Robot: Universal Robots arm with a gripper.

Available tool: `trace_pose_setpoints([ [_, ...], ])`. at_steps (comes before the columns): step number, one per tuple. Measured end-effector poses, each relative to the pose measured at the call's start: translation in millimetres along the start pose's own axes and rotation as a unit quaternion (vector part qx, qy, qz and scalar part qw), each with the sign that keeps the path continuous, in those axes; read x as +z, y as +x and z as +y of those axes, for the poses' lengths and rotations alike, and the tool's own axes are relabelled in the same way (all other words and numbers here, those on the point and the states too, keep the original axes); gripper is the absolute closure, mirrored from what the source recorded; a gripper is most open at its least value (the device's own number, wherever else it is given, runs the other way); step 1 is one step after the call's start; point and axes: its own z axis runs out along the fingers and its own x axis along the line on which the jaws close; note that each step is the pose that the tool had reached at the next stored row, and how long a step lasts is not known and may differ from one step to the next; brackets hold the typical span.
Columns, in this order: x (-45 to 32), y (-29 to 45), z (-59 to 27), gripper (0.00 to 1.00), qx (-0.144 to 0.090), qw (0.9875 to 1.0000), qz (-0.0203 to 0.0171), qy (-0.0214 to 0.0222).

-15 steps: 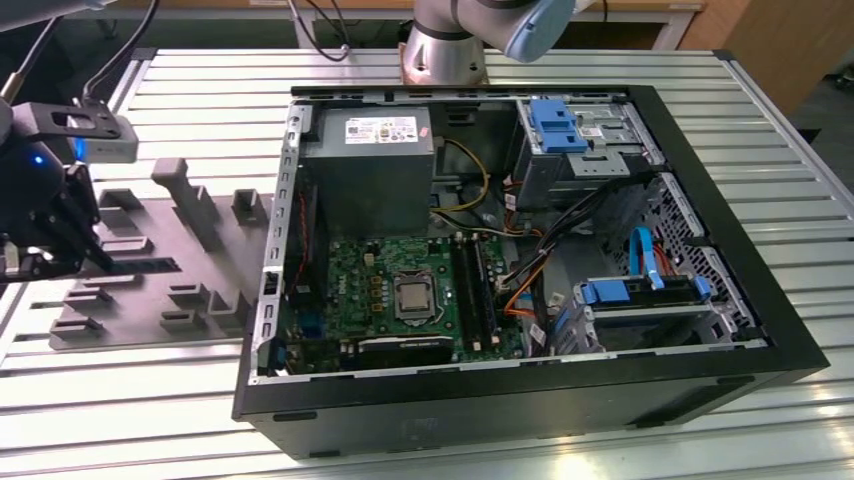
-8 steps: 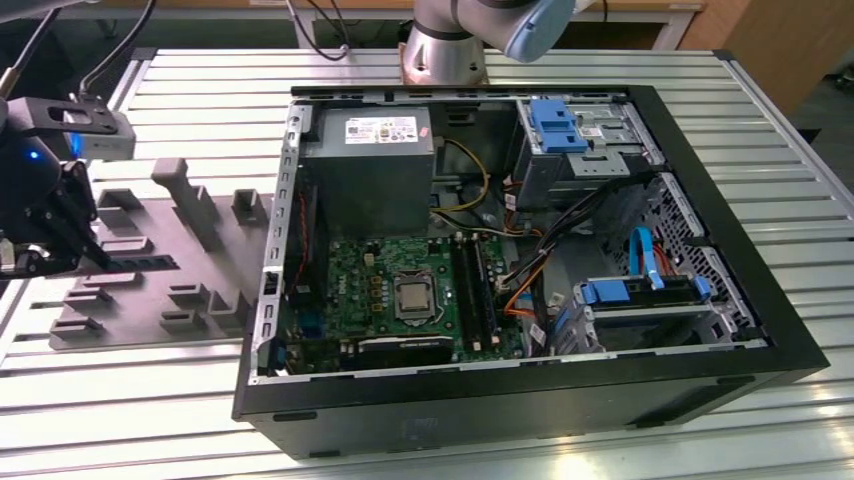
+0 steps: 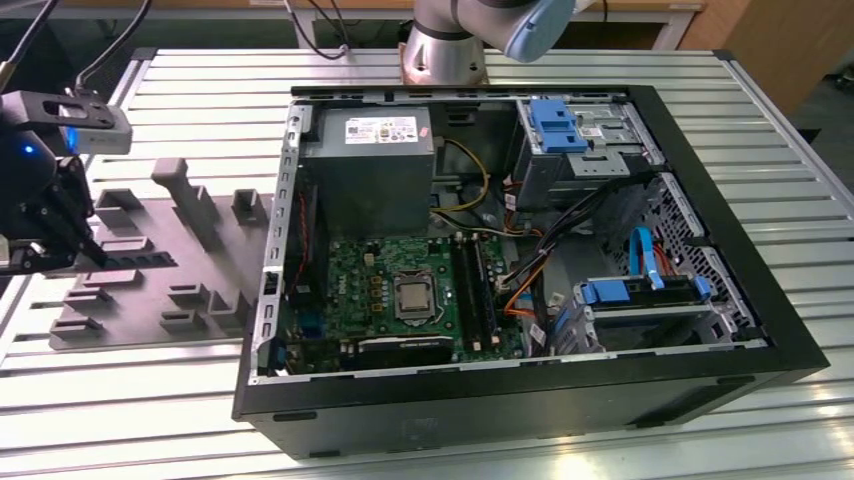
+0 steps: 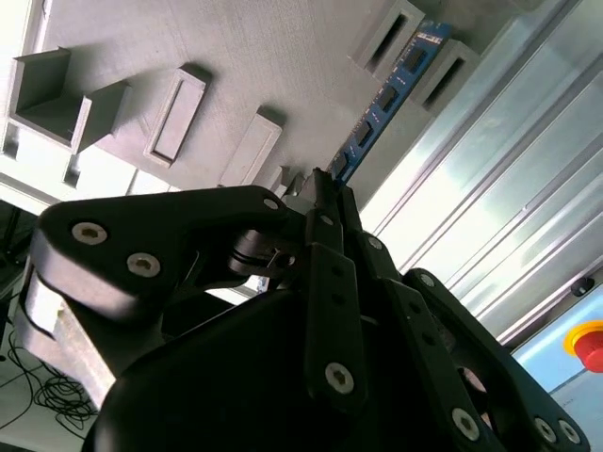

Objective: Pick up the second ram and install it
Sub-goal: 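Pick up the second ram and move it above second insertion slot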

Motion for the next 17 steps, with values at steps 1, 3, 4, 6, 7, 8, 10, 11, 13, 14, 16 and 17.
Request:
trace_pose_setpoints([
  [1, -0.5, 0.0, 0.0, 0.86, 0.0, 1.0, 0.0, 0.0],
  [3, -1.4, 0.0, 0.0, 0.86, 0.0, 1.0, 0.0, 0.0],
  [4, -2.0, 0.0, 0.0, 0.86, 0.0, 1.0, 0.0001, -0.0001],
  [6, -2.9, 0.0, 0.1, 0.86, 0.0, 1.0, 0.0, 0.0],
  [7, -3.5, -0.1, 0.0, 0.86, 0.0, 1.0, 0.0001, -0.0001],
  [8, -3.8, -0.1, 0.0, 0.86, 0.0, 1.0, 0.0, 0.0],
  [10, -4.5, -0.1, 0.1, 0.86, 0.0, 1.0, 0.0, 0.0],
  [11, -5.0, -0.1, 0.1, 0.86, 0.0, 1.0, 0.0001, -0.0001],
  [13, -5.8, -0.1, 0.1, 0.86, 0.0, 1.0, 0.0001, 0.0],
  [14, -6.3, -0.1, 0.1, 0.86, 0.0, 1.0, 0.0001, 0.0],
  [16, -7.0, -0.1, 0.1, 0.86, 0.0, 1.0, 0.0001, 0.0],
  [17, -7.5, -0.1, 0.1, 0.86, 0.0, 1.0, 0.0001, 0.0],
])
